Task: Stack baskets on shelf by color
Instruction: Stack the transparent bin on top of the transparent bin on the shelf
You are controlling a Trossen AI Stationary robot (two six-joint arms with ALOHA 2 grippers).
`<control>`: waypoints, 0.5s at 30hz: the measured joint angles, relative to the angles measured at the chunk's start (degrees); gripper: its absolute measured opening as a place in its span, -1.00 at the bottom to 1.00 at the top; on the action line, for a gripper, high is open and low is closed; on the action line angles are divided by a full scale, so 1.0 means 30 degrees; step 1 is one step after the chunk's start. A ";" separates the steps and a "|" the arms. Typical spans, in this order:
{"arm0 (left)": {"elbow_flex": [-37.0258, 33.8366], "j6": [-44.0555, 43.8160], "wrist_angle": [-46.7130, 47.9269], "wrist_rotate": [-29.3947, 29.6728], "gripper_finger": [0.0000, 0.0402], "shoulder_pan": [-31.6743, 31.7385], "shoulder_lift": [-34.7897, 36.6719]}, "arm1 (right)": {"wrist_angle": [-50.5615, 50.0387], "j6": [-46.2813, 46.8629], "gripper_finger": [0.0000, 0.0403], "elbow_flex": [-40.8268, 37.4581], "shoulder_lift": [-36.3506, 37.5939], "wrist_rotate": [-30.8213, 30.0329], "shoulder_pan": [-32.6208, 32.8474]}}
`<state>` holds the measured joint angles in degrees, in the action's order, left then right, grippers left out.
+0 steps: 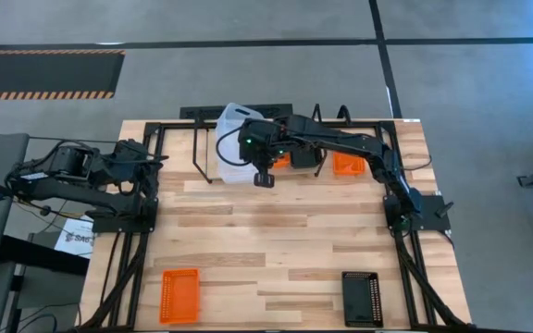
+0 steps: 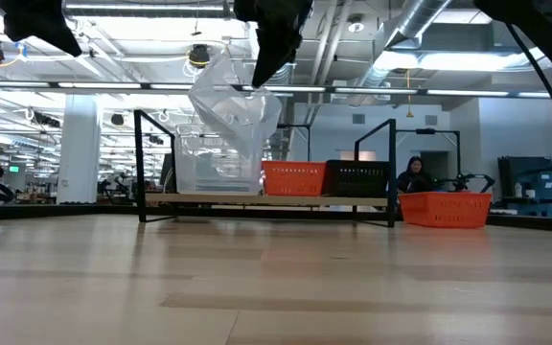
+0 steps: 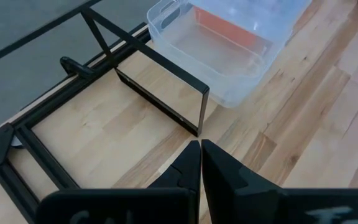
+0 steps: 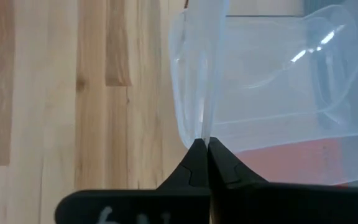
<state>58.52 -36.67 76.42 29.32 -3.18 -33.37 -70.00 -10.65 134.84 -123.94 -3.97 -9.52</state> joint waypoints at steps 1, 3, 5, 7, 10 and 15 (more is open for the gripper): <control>0.0000 -0.0007 0.0003 0.0003 -1.00 -0.0004 -0.0007 | -0.0020 -0.0066 -1.00 -0.0005 0.0000 0.0116 0.0000; 0.0000 -0.0007 0.0005 0.0007 -1.00 -0.0007 -0.0007 | -0.0034 -0.0141 -1.00 -0.0005 0.0000 0.0274 0.0000; 0.0000 -0.0004 0.0004 0.0015 -1.00 -0.0004 -0.0007 | -0.0041 -0.0159 -1.00 -0.0013 0.0000 0.0298 0.0000; 0.0000 0.0058 -0.0010 0.0016 -1.00 0.0000 -0.0007 | -0.0027 -0.0132 -1.00 -0.0013 -0.0007 0.0298 0.0000; 0.0005 0.0204 -0.0421 0.0881 -1.00 0.0000 -0.0363 | 0.0041 -0.0063 -1.00 -0.0020 -0.0007 0.0309 0.0000; 0.1384 0.2618 -0.0738 0.1440 -1.00 0.0365 -0.3473 | 0.0065 0.0377 -1.00 -0.0027 -0.0022 0.0328 0.0000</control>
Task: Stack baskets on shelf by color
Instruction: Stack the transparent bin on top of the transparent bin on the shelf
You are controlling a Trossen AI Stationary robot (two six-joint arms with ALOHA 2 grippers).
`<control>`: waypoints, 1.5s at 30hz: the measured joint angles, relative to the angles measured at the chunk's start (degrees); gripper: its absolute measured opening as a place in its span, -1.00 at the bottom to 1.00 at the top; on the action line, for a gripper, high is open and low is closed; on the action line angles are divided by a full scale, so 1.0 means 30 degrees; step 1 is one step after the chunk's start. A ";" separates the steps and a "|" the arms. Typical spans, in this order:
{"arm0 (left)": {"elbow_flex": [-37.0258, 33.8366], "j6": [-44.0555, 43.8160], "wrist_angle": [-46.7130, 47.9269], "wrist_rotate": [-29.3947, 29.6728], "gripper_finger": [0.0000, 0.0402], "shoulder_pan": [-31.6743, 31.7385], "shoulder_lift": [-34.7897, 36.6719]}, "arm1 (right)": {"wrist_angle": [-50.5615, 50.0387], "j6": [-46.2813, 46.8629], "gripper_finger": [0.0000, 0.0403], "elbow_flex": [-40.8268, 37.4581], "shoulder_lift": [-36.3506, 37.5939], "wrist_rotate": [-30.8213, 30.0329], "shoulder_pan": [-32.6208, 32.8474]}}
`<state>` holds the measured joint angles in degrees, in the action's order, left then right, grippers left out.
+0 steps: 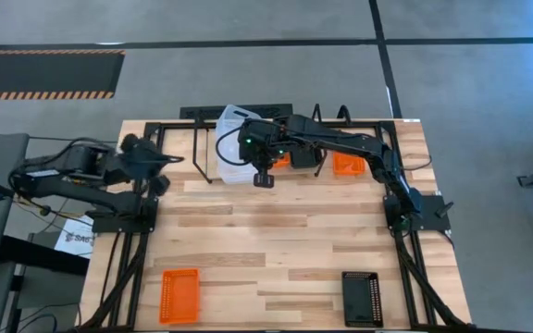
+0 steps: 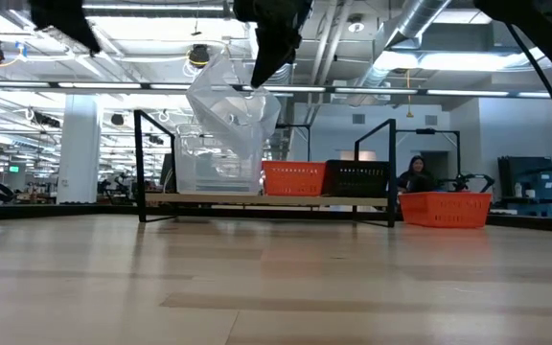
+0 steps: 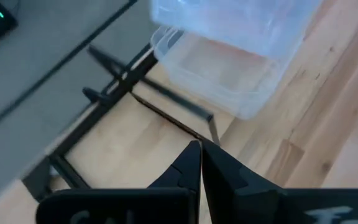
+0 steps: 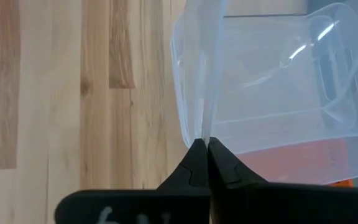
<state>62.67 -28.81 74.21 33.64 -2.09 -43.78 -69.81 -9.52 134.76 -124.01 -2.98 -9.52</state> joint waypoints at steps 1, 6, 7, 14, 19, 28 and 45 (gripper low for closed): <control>0.0546 0.0683 0.0002 -0.0182 -1.00 0.0214 -0.0821 | 0.0010 0.0111 -1.00 0.0000 0.0000 0.0000 0.0000; 0.4878 0.5389 0.0128 -0.1454 -1.00 0.1734 -0.5470 | 0.0031 0.0456 -1.00 -0.0007 0.0000 0.0000 0.0057; 0.5970 0.6278 0.0260 -0.1740 -1.00 0.2001 -0.6261 | 0.0038 0.0519 -1.00 -0.0007 0.0000 0.0006 0.0076; 1.2146 1.1346 0.2280 -0.3305 -0.99 0.3226 -0.9837 | -0.0030 0.0518 -1.00 0.0020 0.0000 0.0000 0.0420; 1.4405 1.3675 0.2196 -0.0771 -0.91 0.5789 -1.0116 | -0.0038 0.0517 -1.00 0.0029 0.0036 -0.0005 0.0719; 1.5861 1.3418 0.0834 -1.1766 -0.90 1.4713 -1.0590 | -0.0012 0.0518 -1.00 0.0029 0.0058 0.0000 0.1056; 1.5842 1.5920 0.2084 -1.5420 -0.88 1.5977 -1.6248 | -0.0005 0.0682 -1.00 0.0044 0.0080 -0.0007 0.0882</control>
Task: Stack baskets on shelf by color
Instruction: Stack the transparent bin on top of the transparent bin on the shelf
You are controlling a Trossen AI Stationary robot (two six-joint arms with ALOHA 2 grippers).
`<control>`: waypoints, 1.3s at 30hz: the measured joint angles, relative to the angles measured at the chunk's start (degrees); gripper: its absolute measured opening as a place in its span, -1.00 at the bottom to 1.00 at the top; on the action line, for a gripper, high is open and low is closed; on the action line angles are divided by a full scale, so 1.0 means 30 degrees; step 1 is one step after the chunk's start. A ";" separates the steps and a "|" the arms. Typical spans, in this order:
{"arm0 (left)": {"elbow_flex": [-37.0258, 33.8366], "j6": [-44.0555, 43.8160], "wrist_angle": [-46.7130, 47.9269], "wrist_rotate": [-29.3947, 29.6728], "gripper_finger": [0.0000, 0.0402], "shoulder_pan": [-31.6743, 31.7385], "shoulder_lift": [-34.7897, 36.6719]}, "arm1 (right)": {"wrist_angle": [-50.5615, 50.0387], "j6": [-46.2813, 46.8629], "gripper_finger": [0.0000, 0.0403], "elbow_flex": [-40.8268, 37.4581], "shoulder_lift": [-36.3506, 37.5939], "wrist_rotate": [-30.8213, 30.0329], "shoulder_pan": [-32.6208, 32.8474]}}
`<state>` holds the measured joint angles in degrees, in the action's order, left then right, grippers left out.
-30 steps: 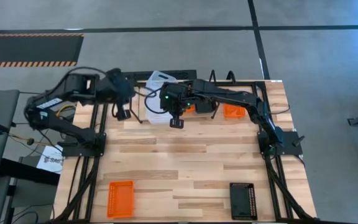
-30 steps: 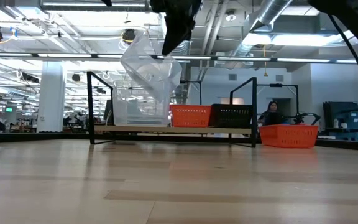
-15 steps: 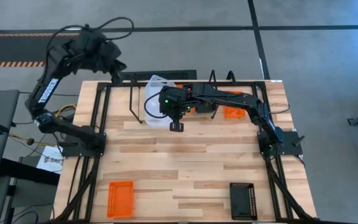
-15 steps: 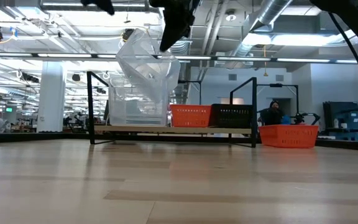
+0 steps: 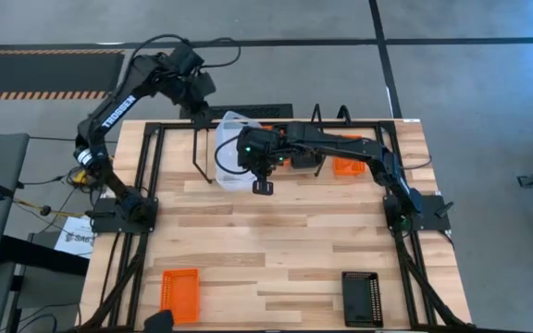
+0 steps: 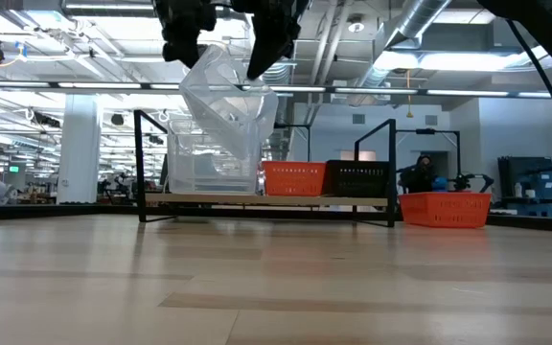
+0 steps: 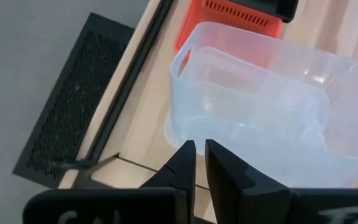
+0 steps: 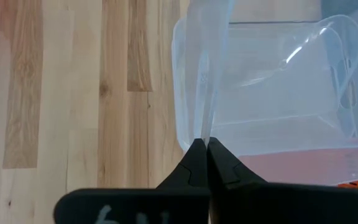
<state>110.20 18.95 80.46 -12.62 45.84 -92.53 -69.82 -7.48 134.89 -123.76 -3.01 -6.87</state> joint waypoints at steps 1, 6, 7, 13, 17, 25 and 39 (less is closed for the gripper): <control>0.0004 0.0134 -0.0147 -0.0025 -0.86 0.0000 -0.0031 | 0.0000 -0.0006 -1.00 0.0000 0.0000 0.0000 -0.0020; 0.0207 0.0521 -0.0844 0.0201 -0.73 -0.0007 -0.0059 | 0.0000 -0.0112 -1.00 0.0007 0.0007 0.0000 -0.0218; 0.0308 0.0520 -0.0886 0.0138 -0.70 -0.0007 -0.0059 | -0.0003 -0.0112 -1.00 0.0007 0.0015 0.0000 -0.0246; 0.0361 0.0482 -0.1649 -0.0418 -0.48 -0.0467 -0.0093 | 0.0007 -0.0171 -1.00 0.0015 0.0022 -0.0030 -0.0379; 0.0361 -0.0089 -0.1681 0.0783 -0.35 -0.0742 -0.0501 | 0.0002 -0.0171 -1.00 0.0015 0.0022 -0.0075 -0.0379; 0.0354 -0.0511 -0.1830 0.2746 -0.22 -0.1262 -0.1794 | 0.0007 -0.0171 -1.00 0.0015 0.0022 -0.0095 -0.0364; 0.0354 -0.0827 -0.2643 0.4191 -0.21 -0.1544 -0.2653 | 0.0212 -0.0254 -1.00 0.0015 0.0022 -0.0109 -0.0364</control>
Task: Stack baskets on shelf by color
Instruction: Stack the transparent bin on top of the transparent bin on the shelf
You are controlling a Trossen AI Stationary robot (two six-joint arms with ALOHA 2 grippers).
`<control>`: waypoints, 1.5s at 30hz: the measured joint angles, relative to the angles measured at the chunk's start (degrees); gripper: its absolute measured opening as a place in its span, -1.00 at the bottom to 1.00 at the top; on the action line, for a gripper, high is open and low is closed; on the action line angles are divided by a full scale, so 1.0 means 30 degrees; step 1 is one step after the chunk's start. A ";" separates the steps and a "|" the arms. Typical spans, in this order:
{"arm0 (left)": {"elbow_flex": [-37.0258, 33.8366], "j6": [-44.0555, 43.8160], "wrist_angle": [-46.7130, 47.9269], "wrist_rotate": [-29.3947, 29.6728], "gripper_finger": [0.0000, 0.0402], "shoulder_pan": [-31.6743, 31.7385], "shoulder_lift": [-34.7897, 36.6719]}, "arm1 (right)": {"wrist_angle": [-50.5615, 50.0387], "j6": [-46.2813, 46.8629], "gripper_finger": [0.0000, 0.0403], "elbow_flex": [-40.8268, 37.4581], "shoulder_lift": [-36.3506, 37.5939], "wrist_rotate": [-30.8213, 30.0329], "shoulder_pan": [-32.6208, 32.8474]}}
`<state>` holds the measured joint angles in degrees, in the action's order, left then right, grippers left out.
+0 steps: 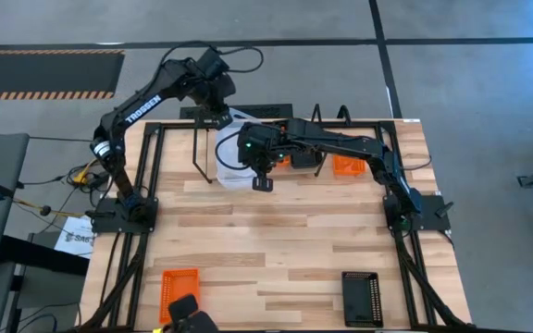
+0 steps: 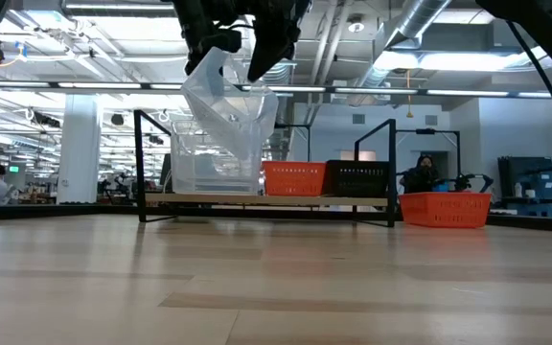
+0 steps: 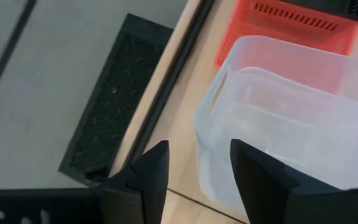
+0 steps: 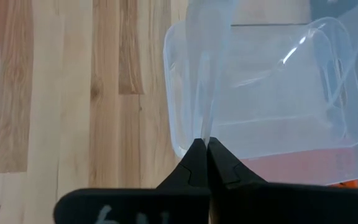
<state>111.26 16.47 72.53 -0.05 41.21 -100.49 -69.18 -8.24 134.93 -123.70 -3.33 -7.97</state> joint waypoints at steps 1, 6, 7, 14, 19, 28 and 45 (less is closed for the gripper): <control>0.0000 -0.0051 -0.0007 0.0341 -0.21 -0.0013 0.0000 | 0.0082 -0.0069 -1.00 0.0000 0.0000 0.0000 0.0014; 0.0000 -0.0179 -0.0071 0.1325 -0.25 -0.0142 -0.0262 | 0.0324 -0.0253 -1.00 0.0000 0.0000 -0.0081 0.0044; -0.0007 -0.0189 -0.0022 0.1439 -0.26 -0.0161 -0.0349 | 0.0270 -0.0273 -1.00 0.0000 0.0000 -0.0212 0.0044; -0.0007 -0.0313 0.0702 0.2338 -0.26 -0.0380 -0.1123 | 0.0209 -0.0281 -1.00 0.0000 0.0000 -0.0732 0.0162; 0.0000 -0.0353 0.1908 0.3138 -0.26 -0.0438 -0.1931 | 0.0198 -0.0324 -1.00 0.0000 0.0000 -0.1379 0.0307; -0.0007 0.1190 0.2171 0.3908 -0.87 -0.0873 -0.1974 | 0.0346 -0.0325 -1.00 0.0000 0.0000 -0.1508 0.0393; 0.0000 0.1486 0.2135 0.3524 -1.00 -0.0890 -0.1821 | 0.2353 0.0224 -0.15 0.0035 0.1284 -0.6614 0.1426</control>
<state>111.26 20.93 78.94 10.52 38.54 -105.95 -62.12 -7.57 135.04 -119.85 -23.18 -3.69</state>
